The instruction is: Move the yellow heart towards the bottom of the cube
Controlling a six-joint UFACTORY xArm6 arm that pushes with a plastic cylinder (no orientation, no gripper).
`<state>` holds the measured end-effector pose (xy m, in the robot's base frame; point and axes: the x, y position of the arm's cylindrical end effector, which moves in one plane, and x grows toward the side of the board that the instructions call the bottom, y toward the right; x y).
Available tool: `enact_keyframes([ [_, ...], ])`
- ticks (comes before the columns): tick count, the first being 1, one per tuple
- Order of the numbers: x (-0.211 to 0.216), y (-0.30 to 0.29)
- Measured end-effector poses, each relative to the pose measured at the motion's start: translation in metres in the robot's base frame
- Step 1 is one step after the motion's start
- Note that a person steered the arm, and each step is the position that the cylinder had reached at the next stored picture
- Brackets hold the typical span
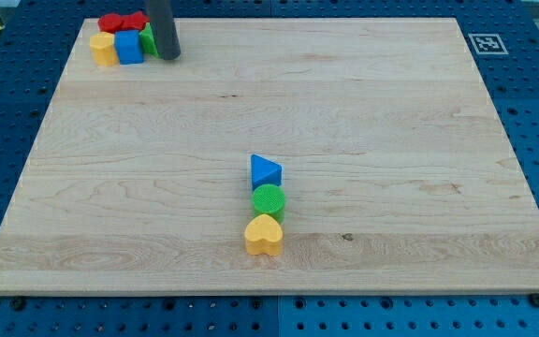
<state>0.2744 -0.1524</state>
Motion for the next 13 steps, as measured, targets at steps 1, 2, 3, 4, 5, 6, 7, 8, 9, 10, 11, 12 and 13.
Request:
enact_keyframes([
  [1, 0.000, 0.000],
  [2, 0.027, 0.048],
  [3, 0.099, 0.138],
  [4, 0.180, 0.216],
  [5, 0.261, 0.281],
  [6, 0.341, 0.297],
  [7, 0.344, 0.267],
  [8, 0.335, 0.178],
  [9, 0.328, 0.152],
  [10, 0.326, 0.152],
  [11, 0.321, 0.137],
  [12, 0.319, 0.112],
  [13, 0.310, 0.098],
])
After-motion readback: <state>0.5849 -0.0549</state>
